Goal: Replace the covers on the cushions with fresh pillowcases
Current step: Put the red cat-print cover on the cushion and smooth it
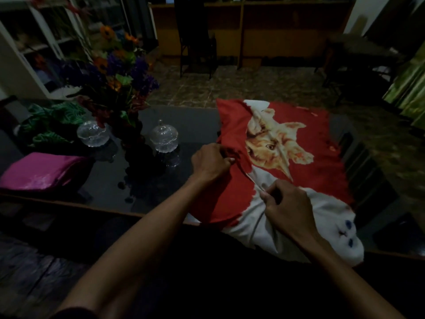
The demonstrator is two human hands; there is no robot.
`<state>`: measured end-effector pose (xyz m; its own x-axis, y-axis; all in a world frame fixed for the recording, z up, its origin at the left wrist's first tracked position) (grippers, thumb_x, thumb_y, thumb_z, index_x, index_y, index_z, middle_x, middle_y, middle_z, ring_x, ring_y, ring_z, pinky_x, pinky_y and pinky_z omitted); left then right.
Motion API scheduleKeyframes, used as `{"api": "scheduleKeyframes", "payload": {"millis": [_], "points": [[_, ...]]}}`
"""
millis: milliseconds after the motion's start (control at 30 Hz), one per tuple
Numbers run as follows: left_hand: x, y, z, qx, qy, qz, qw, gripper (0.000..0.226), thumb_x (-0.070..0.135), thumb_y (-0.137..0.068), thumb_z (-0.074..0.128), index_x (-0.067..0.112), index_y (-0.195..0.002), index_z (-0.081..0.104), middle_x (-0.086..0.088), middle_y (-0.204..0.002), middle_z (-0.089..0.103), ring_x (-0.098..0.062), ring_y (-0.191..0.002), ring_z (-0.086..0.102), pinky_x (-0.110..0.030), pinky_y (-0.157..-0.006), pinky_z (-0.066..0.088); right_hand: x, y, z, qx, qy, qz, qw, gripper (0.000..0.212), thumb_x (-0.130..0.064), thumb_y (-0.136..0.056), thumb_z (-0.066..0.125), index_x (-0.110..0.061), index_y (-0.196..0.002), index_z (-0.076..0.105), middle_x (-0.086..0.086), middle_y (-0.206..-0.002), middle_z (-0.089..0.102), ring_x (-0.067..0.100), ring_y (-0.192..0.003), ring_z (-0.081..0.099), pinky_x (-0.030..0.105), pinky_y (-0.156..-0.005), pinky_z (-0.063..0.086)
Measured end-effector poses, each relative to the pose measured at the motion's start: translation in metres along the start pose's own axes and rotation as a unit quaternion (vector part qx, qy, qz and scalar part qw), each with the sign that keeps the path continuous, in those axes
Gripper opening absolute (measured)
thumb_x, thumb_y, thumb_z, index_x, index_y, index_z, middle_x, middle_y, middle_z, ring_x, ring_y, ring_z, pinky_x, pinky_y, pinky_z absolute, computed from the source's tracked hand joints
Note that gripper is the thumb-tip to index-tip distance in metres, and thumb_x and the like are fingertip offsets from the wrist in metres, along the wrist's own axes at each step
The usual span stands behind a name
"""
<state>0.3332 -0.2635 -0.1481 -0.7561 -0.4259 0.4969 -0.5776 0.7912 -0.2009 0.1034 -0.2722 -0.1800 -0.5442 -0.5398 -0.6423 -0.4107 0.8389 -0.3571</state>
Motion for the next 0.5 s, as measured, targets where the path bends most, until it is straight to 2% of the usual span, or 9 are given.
{"api": "scheduleKeyframes", "payload": {"millis": [67,167,267,367,433,500], "points": [[0.005,-0.003,0.011,-0.008,0.011,0.007,1.000,0.023,0.049,-0.079,0.076,0.027,-0.088,0.076,0.002,-0.092,0.075,-0.022,-0.091,0.070,-0.027,-0.069,0.043,0.001,0.001,-0.001,-0.013,0.005,-0.014,1.000,0.032,-0.026,-0.090,0.073,-0.026,-0.069,0.049,-0.010,-0.064,0.057,0.001,-0.061,0.055,0.021,-0.056,0.038],[-0.007,0.002,0.021,-0.039,0.092,0.001,0.995,0.020,0.042,-0.083,0.076,0.024,-0.093,0.077,0.001,-0.094,0.076,-0.017,-0.091,0.070,-0.026,-0.076,0.051,0.006,-0.004,-0.007,-0.020,-0.020,0.005,1.000,0.029,-0.025,-0.090,0.073,-0.024,-0.069,0.053,-0.009,-0.063,0.060,0.003,-0.061,0.058,0.030,-0.058,0.046],[-0.023,0.017,0.005,-0.046,0.174,0.016,0.983,0.019,0.035,-0.088,0.073,0.022,-0.103,0.073,0.005,-0.097,0.075,-0.007,-0.093,0.069,-0.012,-0.077,0.048,0.009,-0.009,-0.008,0.007,-0.028,0.026,0.999,0.028,-0.021,-0.089,0.073,-0.021,-0.070,0.054,-0.009,-0.064,0.061,0.002,-0.063,0.057,0.025,-0.057,0.041],[-0.042,0.050,-0.013,-0.022,0.197,0.028,0.980,0.031,0.036,-0.084,0.077,0.020,-0.108,0.067,0.007,-0.102,0.072,-0.003,-0.092,0.067,-0.015,-0.081,0.050,0.010,-0.009,-0.004,0.024,-0.021,0.031,0.999,0.024,-0.016,-0.090,0.072,-0.019,-0.073,0.054,-0.008,-0.067,0.060,0.004,-0.064,0.056,0.027,-0.055,0.037],[-0.051,0.076,-0.012,-0.058,0.194,-0.009,0.979,0.045,0.044,-0.078,0.082,0.020,-0.112,0.065,0.008,-0.106,0.069,-0.003,-0.093,0.065,-0.017,-0.082,0.050,0.009,-0.006,-0.003,0.023,-0.022,0.014,0.999,0.022,-0.017,-0.090,0.072,-0.020,-0.077,0.054,-0.008,-0.069,0.061,0.008,-0.066,0.059,0.032,-0.057,0.042],[-0.056,0.095,-0.003,-0.112,0.213,-0.081,0.967,0.055,0.050,-0.075,0.082,0.022,-0.119,0.065,0.006,-0.114,0.068,-0.006,-0.100,0.064,-0.020,-0.086,0.049,0.007,0.001,-0.006,0.009,-0.062,-0.018,0.998,0.018,-0.022,-0.089,0.076,-0.022,-0.087,0.058,-0.009,-0.072,0.063,0.009,-0.066,0.062,0.032,-0.059,0.049]]}}
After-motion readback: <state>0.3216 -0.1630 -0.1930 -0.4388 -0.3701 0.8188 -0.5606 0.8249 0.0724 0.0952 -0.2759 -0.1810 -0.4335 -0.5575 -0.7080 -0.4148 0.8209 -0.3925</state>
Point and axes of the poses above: each hand's wrist, its own y-axis away from the middle knuckle, its own z-axis out of the palm, x = y × z, the point moved 2 cm from there along -y, towards the middle knuckle
